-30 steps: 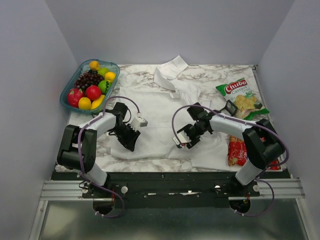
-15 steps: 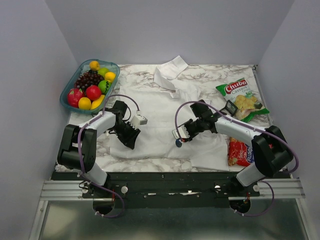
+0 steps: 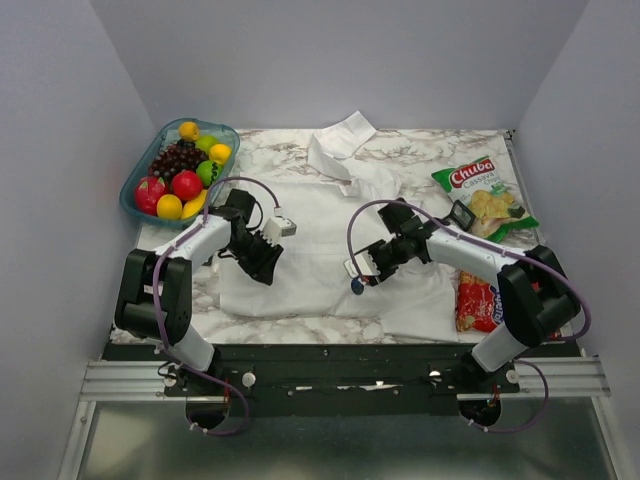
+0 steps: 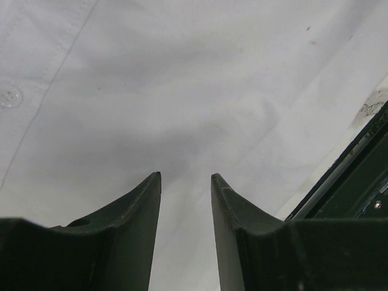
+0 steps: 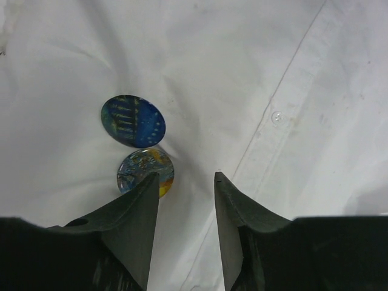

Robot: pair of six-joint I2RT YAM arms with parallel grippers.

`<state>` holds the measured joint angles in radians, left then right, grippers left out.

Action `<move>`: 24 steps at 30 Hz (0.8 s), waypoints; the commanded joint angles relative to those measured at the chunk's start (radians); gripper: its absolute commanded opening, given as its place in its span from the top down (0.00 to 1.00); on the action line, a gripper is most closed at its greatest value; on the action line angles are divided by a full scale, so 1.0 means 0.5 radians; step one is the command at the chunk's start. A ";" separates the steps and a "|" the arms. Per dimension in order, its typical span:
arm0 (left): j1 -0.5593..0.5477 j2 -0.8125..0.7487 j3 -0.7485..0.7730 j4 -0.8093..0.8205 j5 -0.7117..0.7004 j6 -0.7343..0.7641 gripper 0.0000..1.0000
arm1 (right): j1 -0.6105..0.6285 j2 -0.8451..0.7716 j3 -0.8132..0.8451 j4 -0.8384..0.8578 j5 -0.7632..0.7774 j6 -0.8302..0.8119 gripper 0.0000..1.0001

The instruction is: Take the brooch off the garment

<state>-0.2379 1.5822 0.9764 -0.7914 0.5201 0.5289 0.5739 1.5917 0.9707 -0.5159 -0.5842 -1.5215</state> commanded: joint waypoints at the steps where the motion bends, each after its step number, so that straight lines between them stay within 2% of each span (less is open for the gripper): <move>1: 0.003 0.002 0.084 -0.006 0.070 -0.033 0.52 | -0.004 0.022 -0.064 -0.119 0.033 -0.086 0.48; 7: 0.003 0.023 0.100 -0.006 0.080 -0.042 0.52 | 0.000 0.148 -0.045 -0.066 0.180 -0.049 0.46; 20: 0.003 0.057 0.124 -0.003 0.092 -0.079 0.52 | 0.000 0.161 -0.045 -0.103 0.196 -0.086 0.43; 24: 0.003 0.072 0.133 -0.019 0.092 -0.076 0.52 | 0.000 0.124 -0.039 -0.140 0.147 -0.077 0.36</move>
<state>-0.2379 1.6051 1.0241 -0.7948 0.5350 0.4995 0.5743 1.6661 0.9524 -0.5423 -0.5102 -1.5497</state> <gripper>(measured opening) 0.477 0.599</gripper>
